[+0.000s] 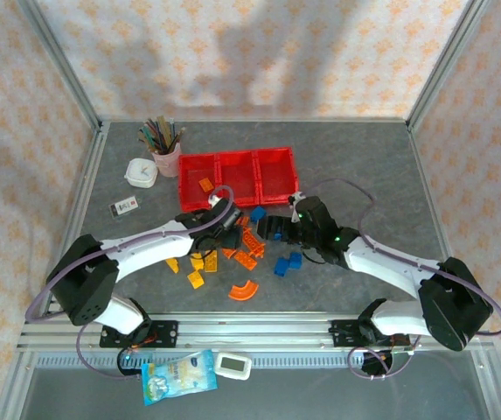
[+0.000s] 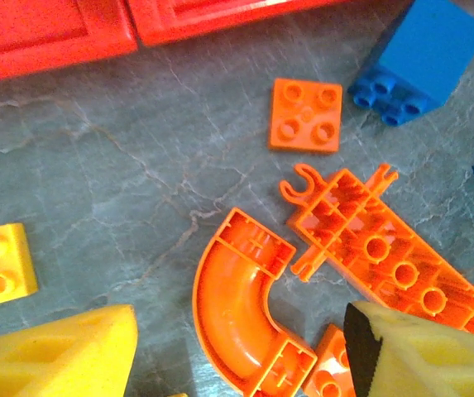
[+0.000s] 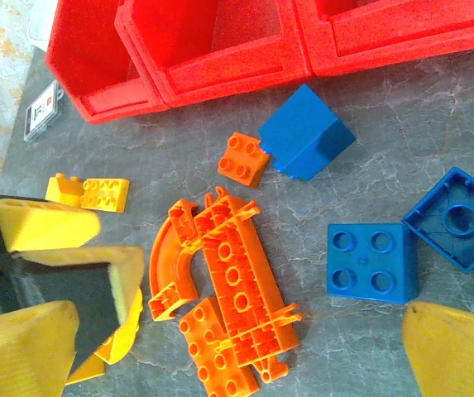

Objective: Sort the legos into containers by color
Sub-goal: Pick up the lego from the center of the table.

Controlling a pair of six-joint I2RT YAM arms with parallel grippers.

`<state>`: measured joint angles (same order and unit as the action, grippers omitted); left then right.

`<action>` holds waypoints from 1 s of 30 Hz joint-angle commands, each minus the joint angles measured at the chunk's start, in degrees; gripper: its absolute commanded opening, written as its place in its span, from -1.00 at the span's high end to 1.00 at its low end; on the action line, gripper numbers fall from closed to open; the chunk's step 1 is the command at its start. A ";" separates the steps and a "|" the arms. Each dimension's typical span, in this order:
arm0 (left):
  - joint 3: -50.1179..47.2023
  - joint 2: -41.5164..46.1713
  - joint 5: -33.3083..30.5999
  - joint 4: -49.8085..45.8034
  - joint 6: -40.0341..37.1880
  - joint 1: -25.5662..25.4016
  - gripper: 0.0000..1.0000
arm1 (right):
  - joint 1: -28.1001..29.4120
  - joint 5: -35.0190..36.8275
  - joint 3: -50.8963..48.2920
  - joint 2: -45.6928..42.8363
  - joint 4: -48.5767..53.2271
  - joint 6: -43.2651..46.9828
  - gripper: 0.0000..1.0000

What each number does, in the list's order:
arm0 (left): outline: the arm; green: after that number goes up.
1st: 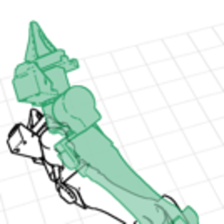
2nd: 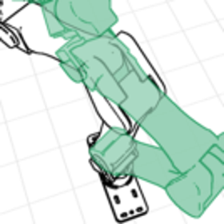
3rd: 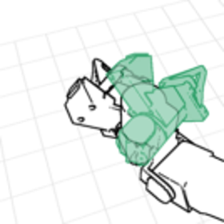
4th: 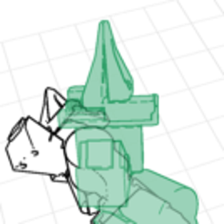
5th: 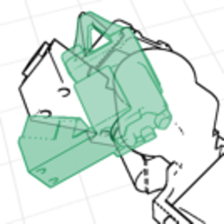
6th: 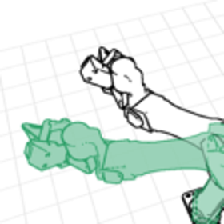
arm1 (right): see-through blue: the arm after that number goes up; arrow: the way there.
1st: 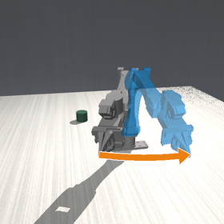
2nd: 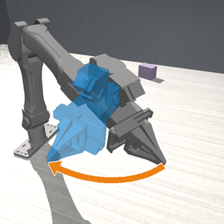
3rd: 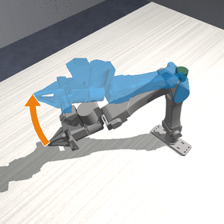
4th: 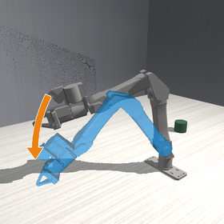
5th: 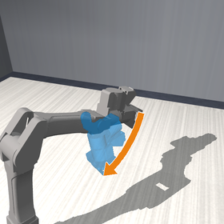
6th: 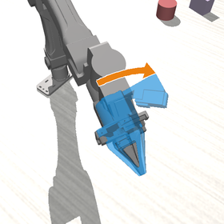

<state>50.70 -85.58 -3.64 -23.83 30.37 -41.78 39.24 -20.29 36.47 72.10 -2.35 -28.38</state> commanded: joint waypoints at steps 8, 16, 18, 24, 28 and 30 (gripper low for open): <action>1.79 -6.96 -2.24 -1.82 -1.76 -0.70 -0.44 | 0.48 -0.05 -0.87 -0.82 -2.05 -1.38 -0.99; 3.62 -11.42 -5.14 -1.09 -1.90 -0.65 -0.32 | 0.47 0.26 -0.92 -0.73 -2.21 -1.33 -0.99; 3.84 -12.14 -5.25 -0.36 -1.78 -0.58 -0.28 | 0.49 0.34 -1.01 -0.64 -2.22 -1.31 -0.99; 4.18 -14.51 -5.46 0.61 -1.37 -0.41 -0.04 | 0.48 0.61 -1.11 -0.81 -2.04 -1.19 -0.99; 3.50 -14.16 -5.28 0.90 -1.15 -0.41 0.14 | 0.48 0.69 -0.73 -0.89 -1.80 -0.98 -0.99; 3.11 -13.45 -5.23 0.97 -1.01 -0.41 0.21 | 0.48 0.70 -0.60 -0.91 -1.78 -0.98 -0.99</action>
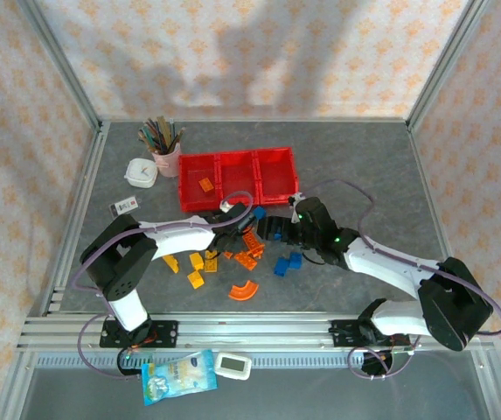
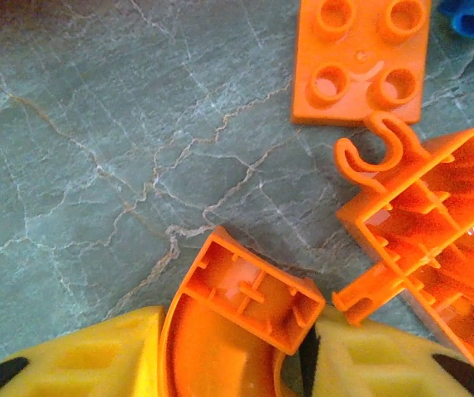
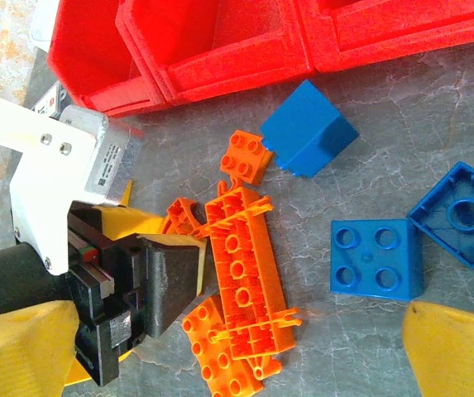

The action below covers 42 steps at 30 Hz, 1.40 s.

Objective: Sort the legos into containers by color
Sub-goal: Pick up the lego from the center of the table, then place the lego in the container.

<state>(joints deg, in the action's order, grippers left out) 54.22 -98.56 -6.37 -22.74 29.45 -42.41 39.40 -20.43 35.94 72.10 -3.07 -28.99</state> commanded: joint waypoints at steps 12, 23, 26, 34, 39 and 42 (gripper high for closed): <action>-2.45 8.18 -6.20 -3.55 0.78 0.95 0.35 | 0.33 -0.28 3.21 -0.75 -0.43 0.15 -0.99; 4.59 17.48 -13.14 -9.94 -1.55 8.91 0.35 | 0.33 -4.36 9.58 4.40 -3.42 -0.24 -0.99; 7.24 18.07 -13.24 -7.65 -3.58 12.67 0.35 | 0.31 -4.45 12.23 7.49 -3.26 0.79 -0.99; 14.17 11.32 -10.74 -3.15 -6.49 21.34 0.35 | 0.33 -1.94 17.40 13.85 -3.39 2.57 -0.99; 17.99 5.16 -9.61 -0.94 -6.67 25.14 0.35 | 0.33 0.04 20.44 16.64 -2.82 3.68 -0.99; 19.33 1.82 -9.88 0.46 -6.60 26.68 0.35 | 0.33 1.73 21.65 17.50 -1.99 4.28 -0.99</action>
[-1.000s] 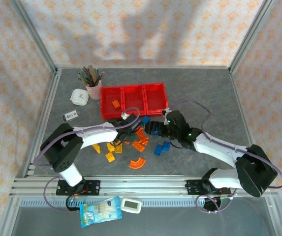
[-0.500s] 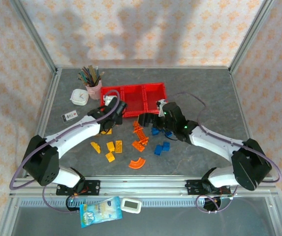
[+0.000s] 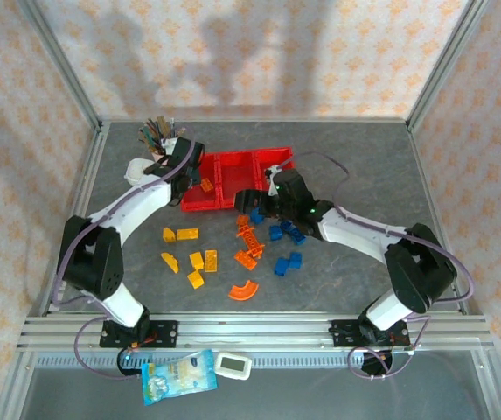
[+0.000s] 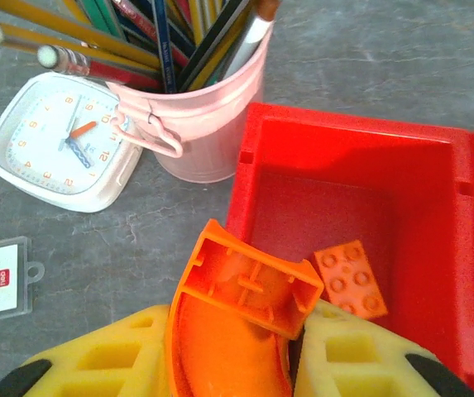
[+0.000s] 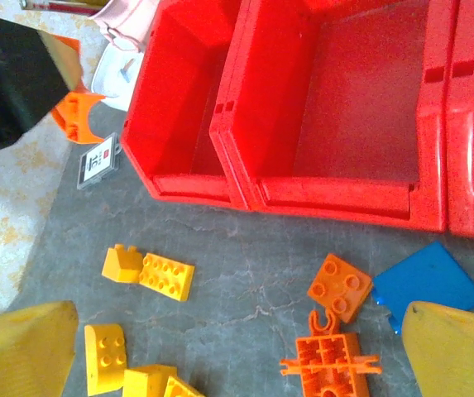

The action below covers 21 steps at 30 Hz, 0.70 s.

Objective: Sort the legos into containers by color
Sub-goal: Place the lego in the container.

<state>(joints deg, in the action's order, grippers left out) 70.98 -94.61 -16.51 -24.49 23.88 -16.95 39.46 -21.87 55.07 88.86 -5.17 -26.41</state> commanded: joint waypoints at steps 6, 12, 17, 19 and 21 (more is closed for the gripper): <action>7.25 -9.27 3.45 1.89 -1.16 2.62 0.35 | 0.26 3.67 3.62 1.75 0.75 2.57 -0.99; 8.77 -11.85 5.24 2.20 -2.78 2.32 0.28 | 0.26 3.51 4.76 2.63 1.51 3.20 -0.99; 10.31 -14.10 4.17 0.70 -4.44 1.92 0.07 | 0.18 3.61 5.26 3.01 1.95 3.56 -0.99; 11.35 -14.37 3.91 -0.50 -4.67 1.77 -0.05 | 0.18 3.43 5.74 2.99 2.47 3.67 -0.99; 11.89 -14.38 4.18 -0.99 -5.08 1.49 -0.15 | 0.22 3.43 6.08 2.65 2.79 3.91 -0.99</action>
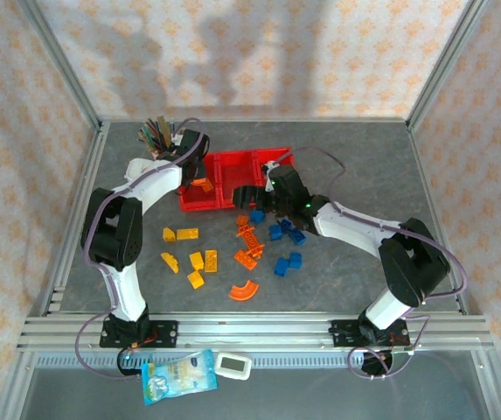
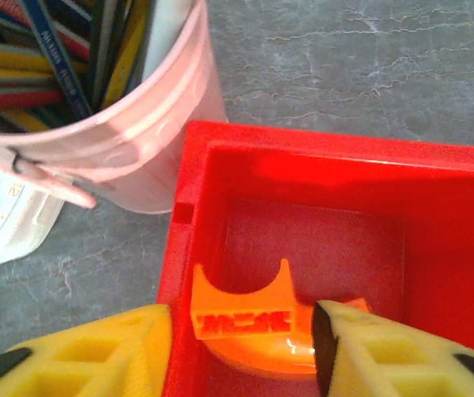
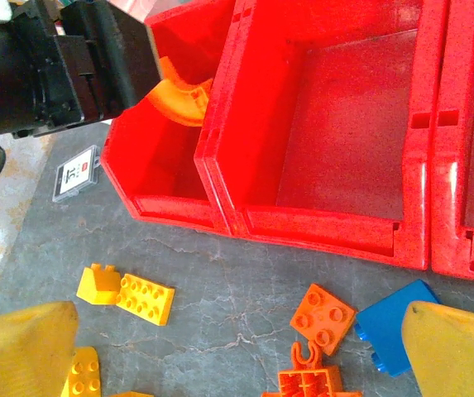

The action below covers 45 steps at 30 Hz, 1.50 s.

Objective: Sort the legos into containers by color
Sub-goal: Place the lego in the container, then pick up the lego from the center of the table.

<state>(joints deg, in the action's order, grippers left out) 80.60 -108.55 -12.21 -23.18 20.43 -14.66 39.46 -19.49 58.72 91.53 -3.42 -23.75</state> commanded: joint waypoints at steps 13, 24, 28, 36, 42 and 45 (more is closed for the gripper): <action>-0.25 9.38 -1.14 -6.81 1.03 -7.45 -0.20 | -1.01 3.77 -3.35 -7.24 5.78 2.21 -0.99; -19.12 22.38 3.95 -1.51 15.28 -21.10 -0.29 | -5.12 3.07 -17.23 -17.52 5.71 0.31 -1.00; -23.07 23.83 4.21 -0.51 21.09 -25.26 -0.37 | -6.66 2.08 -20.49 -19.59 5.00 -0.08 -0.99; -24.97 19.17 5.85 4.22 29.69 -33.08 -0.62 | -7.29 2.52 -21.81 -20.69 4.30 1.06 -1.00; -22.81 12.79 4.42 4.14 31.59 -34.74 -0.69 | -7.64 2.70 -21.99 -21.43 4.16 1.66 -1.00; -21.79 10.23 4.13 4.18 32.22 -35.05 -0.69 | -7.84 3.10 -22.04 -21.89 4.56 2.01 -1.00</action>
<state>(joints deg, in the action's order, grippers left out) 56.47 -97.21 -6.42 -19.42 50.50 -49.25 32.10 -17.37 37.10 71.33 1.93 -22.81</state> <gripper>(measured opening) 0.843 0.997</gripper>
